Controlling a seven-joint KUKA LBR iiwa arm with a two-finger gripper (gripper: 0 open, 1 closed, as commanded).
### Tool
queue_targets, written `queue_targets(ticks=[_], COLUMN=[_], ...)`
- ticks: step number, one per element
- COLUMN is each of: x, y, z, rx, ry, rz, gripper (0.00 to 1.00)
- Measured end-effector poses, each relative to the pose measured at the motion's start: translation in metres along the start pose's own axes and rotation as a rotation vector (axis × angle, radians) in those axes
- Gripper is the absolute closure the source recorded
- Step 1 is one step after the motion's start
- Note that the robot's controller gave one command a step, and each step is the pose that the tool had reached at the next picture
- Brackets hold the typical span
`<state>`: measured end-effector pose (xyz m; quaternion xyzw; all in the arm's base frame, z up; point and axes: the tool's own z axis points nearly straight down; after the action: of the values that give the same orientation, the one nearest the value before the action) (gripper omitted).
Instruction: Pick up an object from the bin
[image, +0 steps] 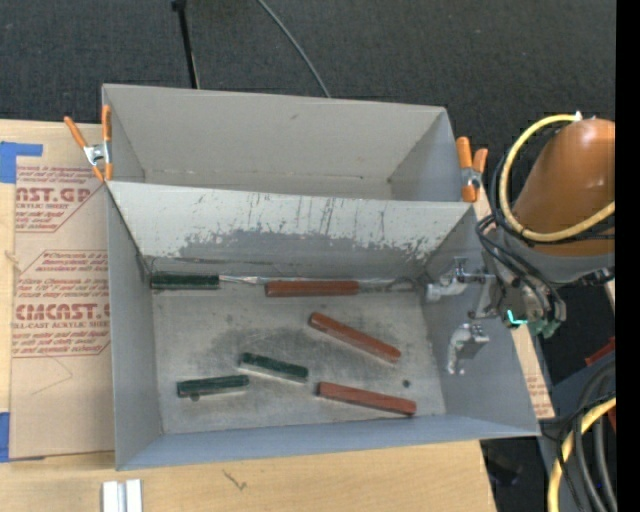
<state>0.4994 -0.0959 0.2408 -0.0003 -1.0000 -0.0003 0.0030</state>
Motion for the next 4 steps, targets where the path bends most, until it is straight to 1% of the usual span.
queue_targets(ticks=[1, 2, 3, 4], x=[-0.002, -0.012, -0.004, -0.005], y=[0.000, 0.039, 0.057, 0.058], z=[-0.004, 0.044, 0.161, 0.160], rx=[0.001, 0.002, 0.001, 0.001], ry=[-0.008, -0.015, -0.005, -0.010], rz=[-0.002, 0.051, 0.082, 0.082], gripper=[0.00, 0.00, 1.00, 0.00])
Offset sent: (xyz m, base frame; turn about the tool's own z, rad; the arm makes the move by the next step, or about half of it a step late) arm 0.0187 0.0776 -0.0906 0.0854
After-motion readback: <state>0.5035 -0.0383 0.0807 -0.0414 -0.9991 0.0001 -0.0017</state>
